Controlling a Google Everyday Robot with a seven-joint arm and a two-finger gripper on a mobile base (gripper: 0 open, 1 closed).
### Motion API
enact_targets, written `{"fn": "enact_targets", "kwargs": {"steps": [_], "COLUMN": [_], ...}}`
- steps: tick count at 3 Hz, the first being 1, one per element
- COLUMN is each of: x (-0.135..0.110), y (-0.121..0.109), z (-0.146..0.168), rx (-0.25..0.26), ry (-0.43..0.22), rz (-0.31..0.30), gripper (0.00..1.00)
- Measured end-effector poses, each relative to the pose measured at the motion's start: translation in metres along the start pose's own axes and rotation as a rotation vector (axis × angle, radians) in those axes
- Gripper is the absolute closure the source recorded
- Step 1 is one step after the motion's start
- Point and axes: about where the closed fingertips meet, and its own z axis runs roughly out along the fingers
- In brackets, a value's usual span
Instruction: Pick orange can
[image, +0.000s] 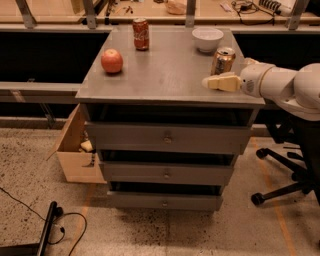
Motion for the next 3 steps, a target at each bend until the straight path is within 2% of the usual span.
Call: {"fn": "enact_targets", "kwargs": {"steps": [1, 2, 3], "x": [-0.003, -0.011, -0.053], "y": [-0.014, -0.013, 0.009], "z": [0.033, 0.042, 0.033], "rx": [-0.021, -0.048, -0.122], "ry": [-0.015, -0.031, -0.072], "rz": [-0.029, -0.061, -0.096], "gripper": [0.25, 0.47, 0.71]}}
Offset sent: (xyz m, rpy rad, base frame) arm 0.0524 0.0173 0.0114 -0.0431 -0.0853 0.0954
